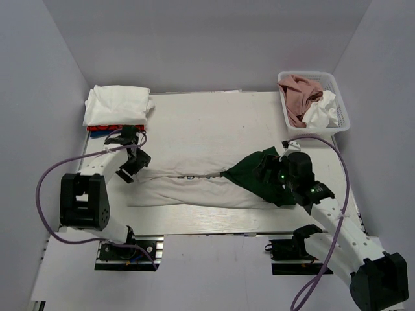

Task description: Fold and stack the t-shirts

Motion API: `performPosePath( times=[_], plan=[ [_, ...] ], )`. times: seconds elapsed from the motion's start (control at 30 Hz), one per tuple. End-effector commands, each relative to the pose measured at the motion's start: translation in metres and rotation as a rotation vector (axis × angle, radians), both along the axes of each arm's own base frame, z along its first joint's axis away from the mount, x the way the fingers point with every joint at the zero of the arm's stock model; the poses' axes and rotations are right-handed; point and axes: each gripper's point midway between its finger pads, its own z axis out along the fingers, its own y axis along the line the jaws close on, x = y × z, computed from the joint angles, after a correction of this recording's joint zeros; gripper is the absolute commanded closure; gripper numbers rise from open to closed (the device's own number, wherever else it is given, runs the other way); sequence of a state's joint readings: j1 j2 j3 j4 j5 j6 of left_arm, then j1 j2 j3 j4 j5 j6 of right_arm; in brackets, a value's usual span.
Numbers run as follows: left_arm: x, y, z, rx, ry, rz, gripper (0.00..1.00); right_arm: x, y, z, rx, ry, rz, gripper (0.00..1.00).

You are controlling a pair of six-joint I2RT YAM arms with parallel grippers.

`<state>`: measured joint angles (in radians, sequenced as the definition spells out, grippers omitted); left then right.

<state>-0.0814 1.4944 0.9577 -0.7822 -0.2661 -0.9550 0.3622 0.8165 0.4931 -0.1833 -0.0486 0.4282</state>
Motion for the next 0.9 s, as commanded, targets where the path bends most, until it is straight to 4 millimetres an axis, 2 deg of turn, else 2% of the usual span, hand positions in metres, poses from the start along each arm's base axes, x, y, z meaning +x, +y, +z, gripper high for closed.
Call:
performPosePath(
  times=[0.0,0.03,0.13,0.17,0.2,0.23,0.33,0.4,0.5,0.6,0.67,0.73,0.77,0.8,0.83,0.87],
  plan=[
    [0.010,-0.004,0.003,-0.021,0.007,0.007,0.16,0.013,0.010,0.015,0.013,-0.087,0.050,0.10],
    [0.010,-0.004,0.001,-0.020,0.016,0.007,0.30,0.014,0.010,0.013,0.009,-0.082,0.049,0.10],
    [0.016,-0.004,0.004,-0.021,0.004,0.007,0.56,0.014,0.011,0.008,0.000,-0.067,0.059,0.10],
    [0.016,-0.004,0.004,-0.021,0.004,0.007,0.80,0.015,0.011,0.008,-0.004,-0.067,0.061,0.10],
    [0.020,-0.006,0.008,-0.031,-0.009,0.004,0.94,0.014,0.011,0.005,-0.007,-0.059,0.065,0.10],
    [0.027,-0.007,0.014,-0.033,-0.029,0.004,1.00,0.014,0.011,0.004,-0.006,-0.056,0.062,0.10],
    [0.034,-0.002,0.026,0.001,-0.048,-0.005,1.00,0.013,0.011,-0.001,-0.013,-0.047,0.068,0.10],
    [0.036,0.009,0.037,0.060,-0.060,0.004,1.00,0.013,0.013,-0.005,-0.011,-0.048,0.075,0.10],
    [0.048,0.021,0.067,0.153,-0.121,-0.003,1.00,0.010,0.013,-0.015,-0.008,-0.029,0.085,0.10],
    [0.054,0.026,0.081,0.204,-0.169,-0.033,1.00,0.007,0.015,-0.024,-0.009,-0.005,0.095,0.10],
    [0.056,0.023,0.080,0.195,-0.194,-0.067,1.00,0.007,0.014,-0.027,-0.016,0.000,0.096,0.10],
    [0.048,0.019,0.069,0.181,-0.199,-0.109,1.00,0.006,0.014,-0.030,-0.022,0.009,0.095,0.10],
    [0.042,0.018,0.063,0.169,-0.187,-0.105,1.00,0.006,0.013,-0.032,-0.030,0.012,0.096,0.10],
    [0.028,0.019,0.048,0.167,-0.147,-0.101,1.00,0.006,0.013,-0.034,-0.032,0.016,0.094,0.10],
    [0.016,0.020,0.041,0.157,-0.120,-0.076,0.99,0.006,0.012,-0.035,-0.036,0.017,0.095,0.10],
    [0.005,0.020,0.038,0.151,-0.103,-0.059,0.91,0.005,0.012,-0.036,-0.039,0.024,0.095,0.10]
  ],
)
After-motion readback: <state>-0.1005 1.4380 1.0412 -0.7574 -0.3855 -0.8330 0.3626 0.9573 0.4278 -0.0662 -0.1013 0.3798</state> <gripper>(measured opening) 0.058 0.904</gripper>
